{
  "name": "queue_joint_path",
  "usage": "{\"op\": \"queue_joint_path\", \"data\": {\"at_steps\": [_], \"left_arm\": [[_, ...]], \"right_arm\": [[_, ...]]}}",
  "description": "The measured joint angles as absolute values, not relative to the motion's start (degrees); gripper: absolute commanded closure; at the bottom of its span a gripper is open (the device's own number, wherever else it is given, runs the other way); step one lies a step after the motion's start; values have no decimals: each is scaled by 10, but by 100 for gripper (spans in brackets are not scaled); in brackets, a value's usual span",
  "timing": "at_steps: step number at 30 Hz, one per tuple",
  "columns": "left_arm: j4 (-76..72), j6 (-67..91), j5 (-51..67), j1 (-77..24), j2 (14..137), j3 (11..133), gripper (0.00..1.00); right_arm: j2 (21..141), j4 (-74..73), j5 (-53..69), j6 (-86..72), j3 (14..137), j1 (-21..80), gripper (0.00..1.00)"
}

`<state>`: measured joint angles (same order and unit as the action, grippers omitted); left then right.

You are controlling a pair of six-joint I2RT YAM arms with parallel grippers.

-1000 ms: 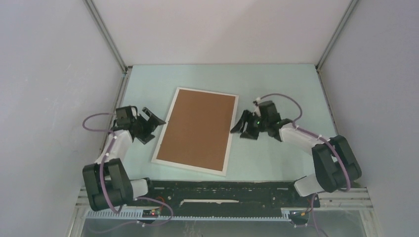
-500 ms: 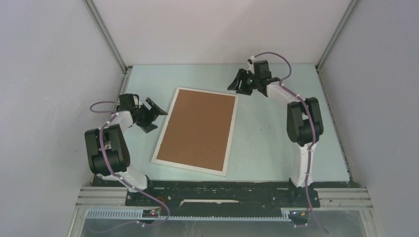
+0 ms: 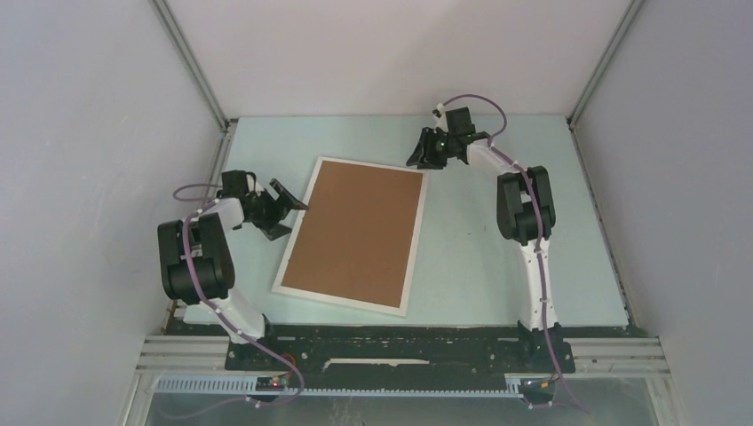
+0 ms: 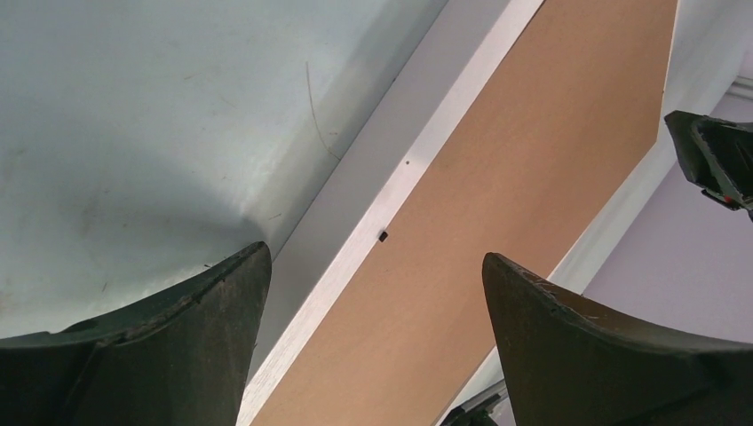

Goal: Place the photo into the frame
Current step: Adjust the photo frame item on the photo frame.

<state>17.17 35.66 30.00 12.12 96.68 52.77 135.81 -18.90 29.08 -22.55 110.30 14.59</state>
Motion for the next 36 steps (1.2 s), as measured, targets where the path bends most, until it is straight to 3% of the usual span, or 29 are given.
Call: {"op": "queue_joint_path", "data": {"at_steps": [9, 15, 25, 36], "left_arm": [[174, 361, 269, 112, 952, 527, 0], [274, 397, 151, 108, 809, 525, 0], [382, 564, 122, 50, 535, 294, 0], [370, 655, 123, -66, 510, 265, 0]], "right_arm": [[1363, -176, 323, -220, 1084, 147, 57], [1363, -168, 336, -220, 1079, 146, 61], [1360, -151, 358, -220, 1065, 143, 50], [1357, -160, 363, -206, 1069, 147, 42]]}}
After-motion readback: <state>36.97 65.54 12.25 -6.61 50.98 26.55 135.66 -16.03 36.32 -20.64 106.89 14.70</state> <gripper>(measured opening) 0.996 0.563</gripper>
